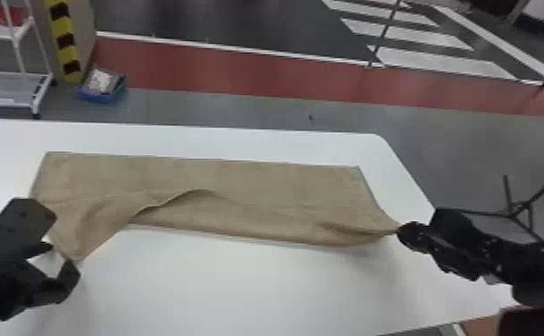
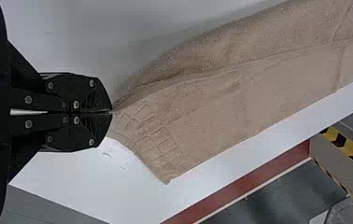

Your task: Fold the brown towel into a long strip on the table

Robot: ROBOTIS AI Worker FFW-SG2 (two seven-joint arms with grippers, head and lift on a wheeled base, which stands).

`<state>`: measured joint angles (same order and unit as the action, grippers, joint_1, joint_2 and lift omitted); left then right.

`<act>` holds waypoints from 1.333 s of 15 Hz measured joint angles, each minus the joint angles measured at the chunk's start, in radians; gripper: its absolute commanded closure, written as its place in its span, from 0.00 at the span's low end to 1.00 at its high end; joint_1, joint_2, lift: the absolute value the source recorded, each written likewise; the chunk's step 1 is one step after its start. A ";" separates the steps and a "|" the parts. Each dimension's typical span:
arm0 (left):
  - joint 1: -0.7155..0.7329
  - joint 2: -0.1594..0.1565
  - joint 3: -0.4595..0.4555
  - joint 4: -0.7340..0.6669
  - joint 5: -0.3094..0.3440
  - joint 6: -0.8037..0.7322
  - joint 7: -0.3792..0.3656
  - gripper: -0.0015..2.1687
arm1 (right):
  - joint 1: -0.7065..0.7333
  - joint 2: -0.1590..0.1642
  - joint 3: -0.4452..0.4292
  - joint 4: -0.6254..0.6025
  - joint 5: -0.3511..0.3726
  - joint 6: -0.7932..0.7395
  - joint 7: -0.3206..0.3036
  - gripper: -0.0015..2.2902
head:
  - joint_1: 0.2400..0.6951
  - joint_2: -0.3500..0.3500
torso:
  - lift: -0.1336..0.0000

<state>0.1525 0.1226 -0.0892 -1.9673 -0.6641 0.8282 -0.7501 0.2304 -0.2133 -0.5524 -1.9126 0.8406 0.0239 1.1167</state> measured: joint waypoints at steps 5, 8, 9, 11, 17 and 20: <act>0.073 0.001 0.022 -0.128 0.002 0.001 0.010 0.20 | -0.001 0.000 -0.007 -0.004 0.000 0.000 0.003 0.64 | 1.00 0.09 | 0.08; 0.119 0.001 0.007 -0.210 -0.006 0.008 -0.007 0.20 | -0.012 0.000 -0.002 -0.004 0.000 0.002 0.004 0.64 | 1.00 0.07 | 0.08; 0.111 0.001 -0.010 -0.202 -0.019 0.009 -0.012 0.20 | -0.016 0.000 0.003 -0.004 0.000 0.004 0.006 0.64 | 1.00 0.06 | 0.08; 0.068 0.001 -0.041 -0.144 -0.036 0.004 -0.019 0.20 | -0.021 0.000 0.010 -0.004 0.000 0.008 0.011 0.64 | 1.00 0.06 | 0.08; -0.014 0.008 -0.077 -0.028 -0.070 -0.013 -0.048 0.21 | -0.022 0.000 -0.004 0.009 0.000 0.005 0.008 0.64 | 1.00 0.04 | 0.08; -0.027 0.010 -0.082 -0.007 -0.077 -0.021 -0.055 0.33 | -0.022 0.000 -0.005 0.013 0.000 0.005 0.008 0.64 | 1.00 0.04 | 0.08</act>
<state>0.1254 0.1329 -0.1712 -1.9743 -0.7408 0.8075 -0.8049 0.2086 -0.2132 -0.5576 -1.8998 0.8406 0.0291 1.1243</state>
